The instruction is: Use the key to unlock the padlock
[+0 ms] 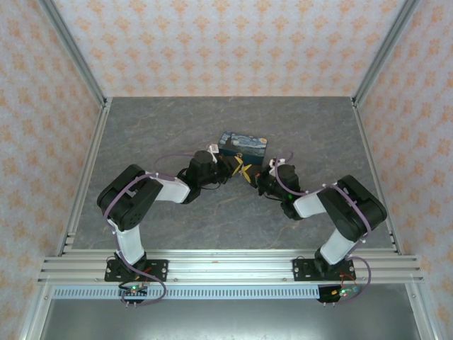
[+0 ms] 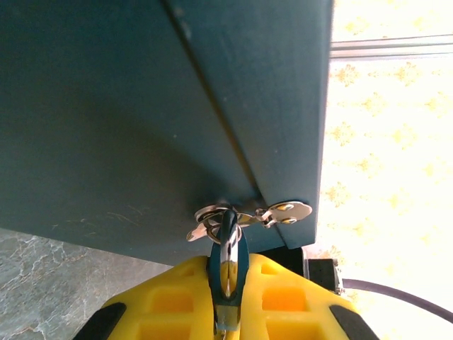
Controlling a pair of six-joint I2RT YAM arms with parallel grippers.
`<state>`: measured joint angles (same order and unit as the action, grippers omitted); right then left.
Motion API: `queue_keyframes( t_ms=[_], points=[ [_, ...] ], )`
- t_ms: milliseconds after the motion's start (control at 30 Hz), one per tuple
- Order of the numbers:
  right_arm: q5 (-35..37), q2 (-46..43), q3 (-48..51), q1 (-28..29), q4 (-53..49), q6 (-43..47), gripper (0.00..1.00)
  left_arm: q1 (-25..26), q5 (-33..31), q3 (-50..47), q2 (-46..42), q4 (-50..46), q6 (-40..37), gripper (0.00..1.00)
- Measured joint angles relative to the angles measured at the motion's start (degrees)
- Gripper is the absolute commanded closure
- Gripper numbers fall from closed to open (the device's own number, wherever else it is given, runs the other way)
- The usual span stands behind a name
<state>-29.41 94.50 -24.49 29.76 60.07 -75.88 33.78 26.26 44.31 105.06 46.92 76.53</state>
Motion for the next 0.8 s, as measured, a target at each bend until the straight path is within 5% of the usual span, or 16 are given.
queue_keyframes(
  t_ms=[800],
  points=[
    [-1.1,-1.4,1.6,-1.9,-0.1,0.1,1.00,0.5,0.1,0.0,0.0,0.0,0.0,1.00]
  ],
)
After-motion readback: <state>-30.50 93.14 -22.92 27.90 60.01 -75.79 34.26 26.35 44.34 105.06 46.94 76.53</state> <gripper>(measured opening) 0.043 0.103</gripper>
